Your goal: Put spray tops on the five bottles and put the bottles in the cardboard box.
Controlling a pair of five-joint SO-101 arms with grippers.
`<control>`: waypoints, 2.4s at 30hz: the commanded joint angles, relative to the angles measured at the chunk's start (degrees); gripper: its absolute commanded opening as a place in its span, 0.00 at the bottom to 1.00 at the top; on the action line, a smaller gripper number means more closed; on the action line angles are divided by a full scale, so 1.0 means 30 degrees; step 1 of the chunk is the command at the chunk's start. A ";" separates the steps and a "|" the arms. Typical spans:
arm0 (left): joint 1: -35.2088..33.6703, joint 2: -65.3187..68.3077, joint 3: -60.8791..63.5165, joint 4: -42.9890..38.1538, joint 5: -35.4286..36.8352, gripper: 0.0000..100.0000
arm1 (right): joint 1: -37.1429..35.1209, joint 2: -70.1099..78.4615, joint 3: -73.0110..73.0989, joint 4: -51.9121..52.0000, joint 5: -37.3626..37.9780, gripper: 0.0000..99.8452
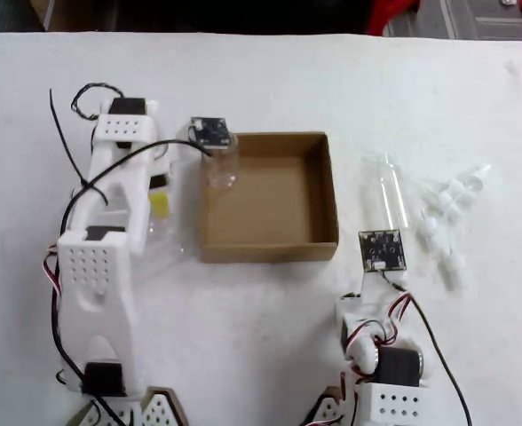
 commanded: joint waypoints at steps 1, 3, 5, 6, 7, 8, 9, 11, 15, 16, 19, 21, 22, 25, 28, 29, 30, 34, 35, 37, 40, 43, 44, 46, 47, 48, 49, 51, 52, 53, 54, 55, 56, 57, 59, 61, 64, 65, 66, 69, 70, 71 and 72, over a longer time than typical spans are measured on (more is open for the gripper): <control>-0.0278 -0.0103 -0.0850 -0.0293 -0.0352 0.18 | 0.0161 -0.0103 0.0176 0.0103 -0.0088 0.02; -0.0220 -0.0103 -0.0850 -0.0293 -0.0381 0.15 | 0.0161 -0.0103 0.0176 0.0103 -0.0088 0.02; -0.0161 -0.0103 -0.0850 -0.0322 -0.0381 0.10 | 0.0161 -0.0103 0.0176 0.0103 -0.0088 0.02; -0.0132 -0.0103 -0.0879 -0.0322 -0.0381 0.08 | 0.0161 -0.0103 0.0176 0.0103 -0.0088 0.02; -0.0073 -0.0103 -0.1084 -0.0205 -0.0381 0.05 | 0.0161 -0.0103 0.0176 0.0103 -0.0088 0.02; 0.0015 -0.0044 -0.1348 -0.0176 -0.0352 0.04 | 0.0161 -0.0103 0.0176 0.0103 -0.0088 0.02; 0.0015 -0.0073 -0.1436 -0.0147 -0.0264 0.02 | 0.0161 -0.0103 0.0176 0.0103 -0.0088 0.02; 0.0044 -0.0103 -0.1788 0.0498 -0.0293 0.02 | 0.0161 -0.0103 0.0176 0.0103 -0.0088 0.02; 0.0249 -0.0103 -0.3458 0.2579 -0.0234 0.02 | 0.0161 -0.0103 0.0176 0.0103 -0.0088 0.02; 0.0278 -0.0103 -0.3956 0.3077 -0.0234 0.02 | 0.0161 -0.0103 0.0176 0.0103 -0.0088 0.02; 0.0278 -0.0103 -0.5158 0.3927 -0.0176 0.02 | 0.0161 -0.0103 0.0176 0.0103 -0.0088 0.02; 0.0249 -0.0103 -0.5626 0.3985 0.0352 0.02 | 0.0161 -0.0103 0.0176 0.0103 -0.0088 0.02; 0.0249 -0.0103 -0.5802 0.3956 0.0967 0.02 | 0.0161 -0.0103 0.0176 0.0103 -0.0088 0.02; 0.0513 -0.0103 -0.6740 0.3985 0.3341 0.02 | 0.0161 -0.0103 0.0176 0.0103 -0.0088 0.02; 0.0923 -0.0132 -0.7824 0.4015 0.5568 0.02 | 0.0161 -0.0103 0.0176 0.0103 -0.0088 0.02; 0.1070 -0.0132 -0.8234 0.4015 0.6242 0.02 | 0.0161 -0.0103 0.0176 0.0103 -0.0088 0.02; 0.1216 -0.0132 -0.8615 0.4044 0.6828 0.02 | 0.0161 -0.0103 0.0176 0.0103 -0.0088 0.02; 0.1861 -0.0132 -1.0168 0.4044 0.9348 0.02 | 0.0161 -0.0103 0.0176 0.0103 -0.0088 0.02; 0.2037 -0.0132 -1.0491 0.4044 1.0051 0.02 | 0.0161 -0.0103 0.0176 0.0103 -0.0088 0.02; 0.2418 -0.0132 -1.1106 0.4044 1.1634 0.02 | 0.0161 -0.0103 0.0176 0.0103 -0.0088 0.02; 0.2740 -0.0132 -1.2278 0.4044 1.3480 0.02 | 0.0161 -0.0103 0.0176 0.0103 -0.0088 0.02; 0.2769 -0.0132 -1.3597 0.4161 1.4388 0.02 | 0.0161 -0.0103 0.0176 0.0103 -0.0088 0.02; 0.2711 -0.0132 -1.3890 0.4161 1.4388 0.02 | 0.0161 -0.0103 0.0176 0.0103 -0.0088 0.02; 0.2593 -0.0132 -1.4300 0.4161 1.4388 0.02 | 0.0161 -0.0103 0.0176 0.0103 -0.0088 0.02; 0.2593 -0.0161 -1.4359 0.4161 1.4388 0.02 | 0.0161 -0.0103 0.0176 0.0103 -0.0088 0.02; 0.2593 -0.0161 -1.4388 0.4190 1.4388 0.02 | 0.0161 -0.0103 0.0176 0.0103 -0.0088 0.02; 0.2593 -0.0278 -1.4359 0.4190 1.4388 0.02 | 0.0161 -0.0103 0.0176 0.0103 -0.0088 0.02; 0.2623 -0.0777 -1.4300 0.4190 1.4505 0.02 | 0.0161 -0.0103 0.0176 0.0103 -0.0088 0.02; 0.2681 -0.1099 -1.4300 0.4190 1.4505 0.02 | 0.0161 -0.0103 0.0176 0.0103 -0.0088 0.02; 0.2740 -0.1480 -1.4300 0.4190 1.4535 0.02 | 0.0161 -0.0103 0.0176 0.0103 -0.0088 0.02; 0.2769 -0.1890 -1.4300 0.4190 1.4535 0.02 | 0.0161 -0.0103 0.0176 0.0103 -0.0088 0.02; 0.2769 -0.2300 -1.4300 0.4190 1.4535 0.02 | 0.0161 -0.0103 0.0176 0.0103 -0.0088 0.02; 0.2769 -0.2681 -1.4300 0.4190 1.4535 0.02 | 0.0161 -0.0103 0.0176 0.0103 -0.0088 0.02; 0.2769 -0.3062 -1.4300 0.4190 1.4535 0.02 | 0.0161 -0.0103 0.0176 0.0103 -0.0088 0.02; 0.2652 -0.3766 -1.4271 0.4190 1.4564 0.02 | 0.0161 -0.0103 0.0176 0.0103 -0.0088 0.02; 0.2593 -0.4557 -1.3626 0.4249 1.4564 0.02 | 0.0161 -0.0103 0.0176 0.0103 -0.0088 0.02; 0.2623 -0.6608 -1.0696 0.4249 1.4564 0.02 | 0.0161 -0.0103 0.0176 0.0103 -0.0088 0.02; 0.2740 -0.7546 -0.9319 0.4220 1.4564 0.02 | 0.0161 -0.0103 0.0176 0.0103 -0.0088 0.02; 0.2828 -0.8542 -0.7883 0.4220 1.4564 0.02 | 0.0161 -0.0103 0.0176 0.0103 -0.0088 0.02; 0.3385 -1.1590 -0.3897 0.4132 1.4388 0.02 | 0.0161 -0.0103 0.0176 0.0103 -0.0088 0.02; 0.3443 -1.2440 -0.2872 0.4103 1.4359 0.02 | 0.0161 -0.0103 0.0176 0.0103 -0.0088 0.02; 0.3619 -1.3319 -0.1934 0.3868 1.4359 0.02 | 0.0161 -0.0103 0.0176 0.0103 -0.0088 0.02; 0.3707 -1.4051 -0.1026 0.3546 1.4359 0.02 | 0.0161 -0.0103 0.0176 0.0103 -0.0088 0.02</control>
